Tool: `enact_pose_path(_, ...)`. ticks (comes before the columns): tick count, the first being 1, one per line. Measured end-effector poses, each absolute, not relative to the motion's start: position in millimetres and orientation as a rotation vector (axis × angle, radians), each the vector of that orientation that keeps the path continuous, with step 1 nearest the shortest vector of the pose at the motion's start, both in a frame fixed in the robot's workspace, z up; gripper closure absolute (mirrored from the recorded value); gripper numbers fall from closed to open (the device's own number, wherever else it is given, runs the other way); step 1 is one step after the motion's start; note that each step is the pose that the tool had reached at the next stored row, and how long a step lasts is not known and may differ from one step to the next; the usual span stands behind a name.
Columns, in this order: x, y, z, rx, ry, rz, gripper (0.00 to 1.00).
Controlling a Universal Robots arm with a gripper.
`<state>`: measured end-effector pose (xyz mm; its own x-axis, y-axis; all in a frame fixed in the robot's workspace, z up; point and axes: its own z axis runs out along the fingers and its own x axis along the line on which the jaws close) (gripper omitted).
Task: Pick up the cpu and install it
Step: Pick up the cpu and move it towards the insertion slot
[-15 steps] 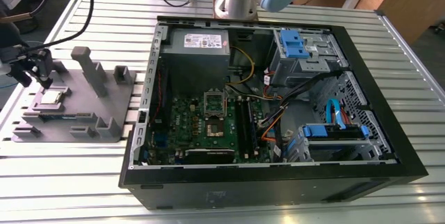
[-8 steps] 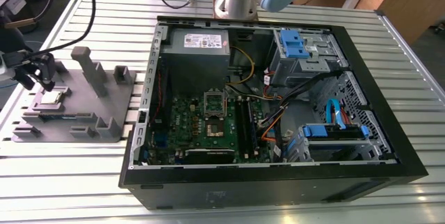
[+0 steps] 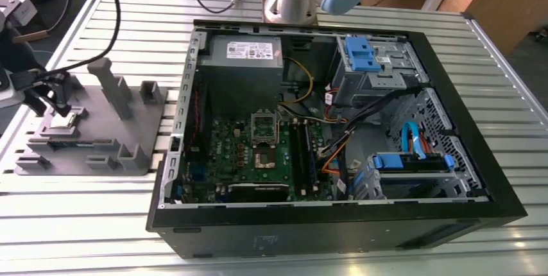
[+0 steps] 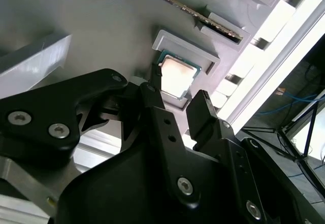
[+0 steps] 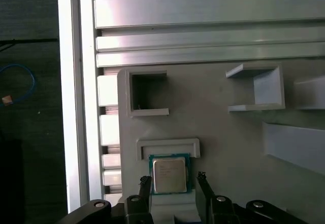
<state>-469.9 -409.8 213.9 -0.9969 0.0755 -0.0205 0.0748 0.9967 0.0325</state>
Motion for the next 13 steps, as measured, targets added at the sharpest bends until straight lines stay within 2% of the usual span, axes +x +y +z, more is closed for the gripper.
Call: enact_pose_path(13, -469.9, -409.8, 205.9, 0.071, 3.119, 0.05, 0.53)
